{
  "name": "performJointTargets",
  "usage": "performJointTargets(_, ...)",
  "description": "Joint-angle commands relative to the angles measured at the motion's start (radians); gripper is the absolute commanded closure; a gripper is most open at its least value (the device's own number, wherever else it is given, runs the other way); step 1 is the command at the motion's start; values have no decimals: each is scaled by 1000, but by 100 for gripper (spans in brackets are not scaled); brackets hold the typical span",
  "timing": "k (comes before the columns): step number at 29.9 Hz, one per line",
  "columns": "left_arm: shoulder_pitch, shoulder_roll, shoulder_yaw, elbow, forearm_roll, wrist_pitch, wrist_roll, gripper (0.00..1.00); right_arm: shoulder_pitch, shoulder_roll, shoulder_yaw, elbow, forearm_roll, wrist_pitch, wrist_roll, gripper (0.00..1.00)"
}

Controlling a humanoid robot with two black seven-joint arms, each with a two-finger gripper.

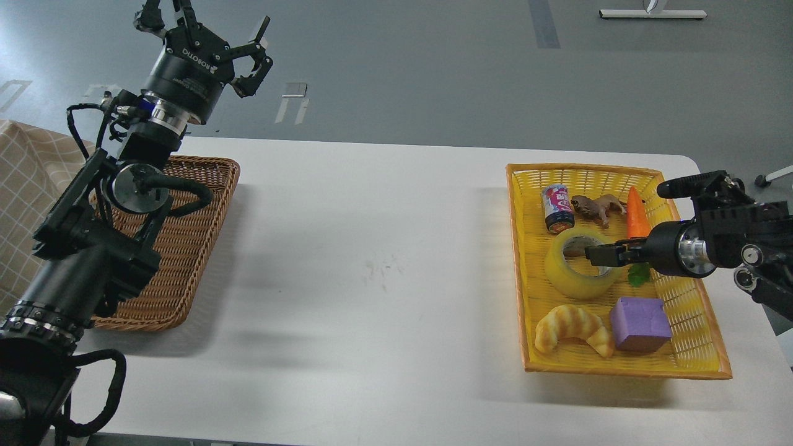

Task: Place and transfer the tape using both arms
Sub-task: 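Grasp the tape roll's rim with the right gripper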

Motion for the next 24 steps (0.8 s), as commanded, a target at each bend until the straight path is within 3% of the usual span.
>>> performJointTargets(1, 2, 1, 0, 0, 0, 0, 0, 2, -1, 10, -1, 0, 0, 0, 1, 16)
performJointTargets(8, 5, 1, 0, 0, 0, 0, 0, 2, 10, 30, -44, -25, 0, 0, 1, 24)
performJointTargets(16, 6, 3, 0, 1, 0, 0, 0, 2, 16, 37, -49, -29, 0, 0, 1, 64)
performJointTargets(18, 6, 3, 0, 1, 0, 0, 0, 2, 21, 36, -47, -28, 1, 0, 4, 87)
performJointTargets(19, 6, 3, 0, 1, -2, 0, 0, 2, 25, 36, -47, -28, 1, 0, 4, 90)
performJointTargets(20, 8, 3, 0, 1, -2, 0, 0, 2, 36, 36, -49, -23, 6, 0, 5, 100)
performJointTargets(24, 8, 3, 0, 1, -2, 0, 0, 2, 64, 26, -47, -3, 10, 0, 10, 100)
